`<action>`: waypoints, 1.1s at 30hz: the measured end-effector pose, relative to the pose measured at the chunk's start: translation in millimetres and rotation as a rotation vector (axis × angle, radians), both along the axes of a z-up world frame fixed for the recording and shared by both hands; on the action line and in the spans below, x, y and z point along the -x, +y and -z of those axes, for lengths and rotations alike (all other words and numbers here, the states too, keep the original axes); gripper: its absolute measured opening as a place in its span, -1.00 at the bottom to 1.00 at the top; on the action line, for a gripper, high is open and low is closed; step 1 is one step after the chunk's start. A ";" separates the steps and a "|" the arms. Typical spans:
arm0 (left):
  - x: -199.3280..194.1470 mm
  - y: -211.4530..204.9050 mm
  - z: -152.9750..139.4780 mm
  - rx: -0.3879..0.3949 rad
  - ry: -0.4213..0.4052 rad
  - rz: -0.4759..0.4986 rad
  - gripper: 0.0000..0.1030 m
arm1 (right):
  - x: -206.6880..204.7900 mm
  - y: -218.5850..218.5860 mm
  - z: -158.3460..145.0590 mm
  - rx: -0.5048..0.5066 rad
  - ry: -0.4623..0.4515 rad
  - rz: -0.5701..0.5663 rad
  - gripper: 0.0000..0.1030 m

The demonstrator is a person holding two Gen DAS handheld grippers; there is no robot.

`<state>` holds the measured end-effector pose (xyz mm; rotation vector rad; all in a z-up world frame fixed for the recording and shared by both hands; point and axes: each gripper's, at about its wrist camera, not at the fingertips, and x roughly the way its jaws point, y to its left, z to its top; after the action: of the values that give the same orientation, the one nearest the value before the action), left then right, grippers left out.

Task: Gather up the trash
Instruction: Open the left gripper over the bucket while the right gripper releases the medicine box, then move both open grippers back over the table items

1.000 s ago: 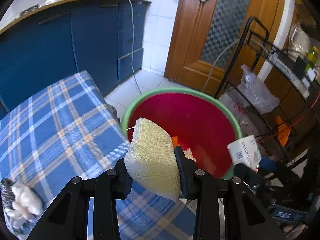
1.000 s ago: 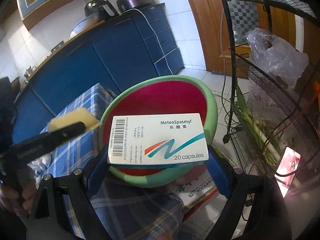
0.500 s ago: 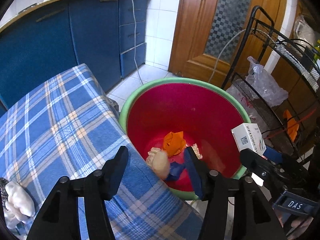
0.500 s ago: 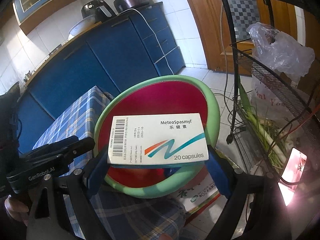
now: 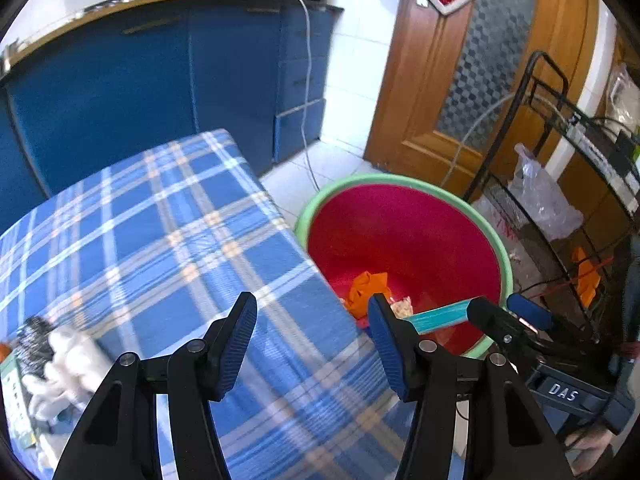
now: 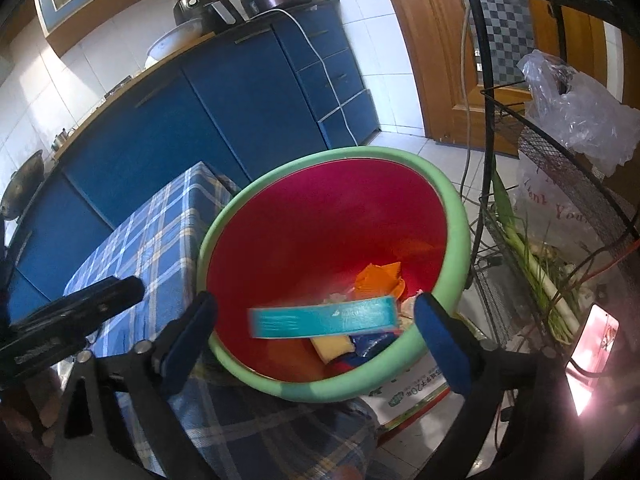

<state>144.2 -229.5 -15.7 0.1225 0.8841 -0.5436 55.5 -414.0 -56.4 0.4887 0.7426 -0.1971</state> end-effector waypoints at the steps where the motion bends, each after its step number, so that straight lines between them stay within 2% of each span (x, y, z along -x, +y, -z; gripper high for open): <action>1: 2.9 5.3 -3.9 0.007 -0.006 -0.007 0.15 | 0.5 1.9 -0.6 0.005 0.001 0.003 0.93; 7: 12.4 25.0 -19.0 0.027 -0.028 -0.035 0.15 | 6.6 17.2 -12.2 0.045 0.003 -0.008 0.93; 20: 36.4 65.7 -41.1 0.066 -0.063 -0.076 0.16 | 30.4 56.2 -52.5 0.122 -0.060 -0.044 0.93; 33: 51.8 121.9 -55.8 0.090 -0.092 -0.173 0.17 | 43.4 106.4 -78.6 0.172 -0.095 -0.118 0.93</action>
<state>92.4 -107.6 40.0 -0.0110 0.7711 -0.4124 12.1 -307.6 22.2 0.2874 0.6531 -0.1250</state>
